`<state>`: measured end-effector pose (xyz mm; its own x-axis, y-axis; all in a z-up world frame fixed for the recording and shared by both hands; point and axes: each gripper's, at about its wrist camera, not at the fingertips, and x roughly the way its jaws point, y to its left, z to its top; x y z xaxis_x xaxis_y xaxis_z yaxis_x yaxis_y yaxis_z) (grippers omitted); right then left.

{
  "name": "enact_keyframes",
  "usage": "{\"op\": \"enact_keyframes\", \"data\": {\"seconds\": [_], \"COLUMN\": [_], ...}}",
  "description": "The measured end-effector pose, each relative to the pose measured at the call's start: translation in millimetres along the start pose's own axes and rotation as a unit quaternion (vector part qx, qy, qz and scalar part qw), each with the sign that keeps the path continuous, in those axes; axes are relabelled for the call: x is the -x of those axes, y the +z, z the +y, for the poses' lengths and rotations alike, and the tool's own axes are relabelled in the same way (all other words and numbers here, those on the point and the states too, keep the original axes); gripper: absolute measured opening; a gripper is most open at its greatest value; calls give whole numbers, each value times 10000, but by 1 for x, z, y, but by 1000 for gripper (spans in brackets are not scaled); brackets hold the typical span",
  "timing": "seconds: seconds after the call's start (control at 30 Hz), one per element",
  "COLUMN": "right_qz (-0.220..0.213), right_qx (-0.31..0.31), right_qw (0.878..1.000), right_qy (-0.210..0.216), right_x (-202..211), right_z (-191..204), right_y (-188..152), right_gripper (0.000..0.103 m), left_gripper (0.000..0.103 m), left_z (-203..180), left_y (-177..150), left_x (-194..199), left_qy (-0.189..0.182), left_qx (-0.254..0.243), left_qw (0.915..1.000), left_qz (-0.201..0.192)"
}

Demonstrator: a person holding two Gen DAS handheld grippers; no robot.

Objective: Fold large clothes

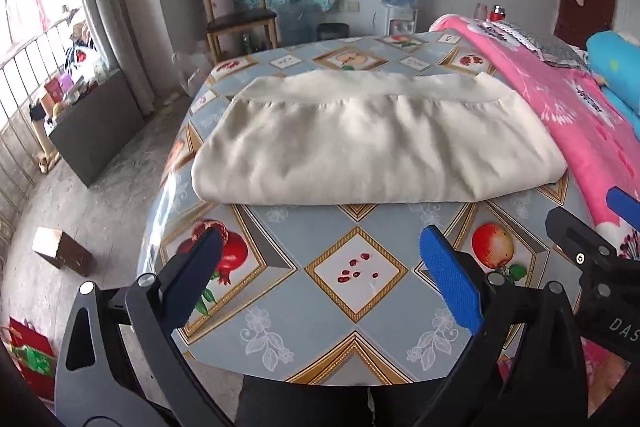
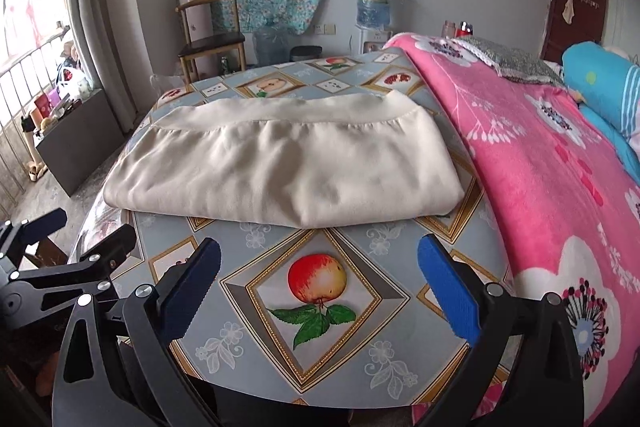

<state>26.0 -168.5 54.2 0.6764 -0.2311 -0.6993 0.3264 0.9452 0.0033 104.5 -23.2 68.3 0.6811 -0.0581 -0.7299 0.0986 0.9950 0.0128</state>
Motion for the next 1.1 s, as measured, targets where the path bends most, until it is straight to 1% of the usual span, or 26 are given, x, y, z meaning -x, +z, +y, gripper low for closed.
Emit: {"op": "enact_keyframes", "data": {"seconds": [0.07,0.13,0.3,0.57,0.83,1.1], "right_qz": [72,141,257,325,321,304], "right_qx": [7,23,84,199,200,192], "right_qw": [10000,9999,9996,9992,9992,9992], "right_qy": [-67,-90,-100,-137,-160,-200], "right_x": [-5,-10,-18,-22,-21,-17], "right_z": [-1,-2,1,8,7,4], "right_y": [-1,-2,-3,-3,-4,-2], "right_gripper": [96,96,96,96,96,96], "left_gripper": [95,95,95,95,95,95], "left_z": [2,4,3,0,-2,-3], "left_y": [-1,-2,-5,-2,-3,-3], "left_x": [-7,-12,-17,-15,-12,-12], "left_qy": [-60,-45,-52,-96,-119,-129], "left_qx": [117,159,138,36,-79,-91], "left_qw": [9998,9995,9992,9993,9993,9992], "left_qz": [178,284,370,347,347,360]}}
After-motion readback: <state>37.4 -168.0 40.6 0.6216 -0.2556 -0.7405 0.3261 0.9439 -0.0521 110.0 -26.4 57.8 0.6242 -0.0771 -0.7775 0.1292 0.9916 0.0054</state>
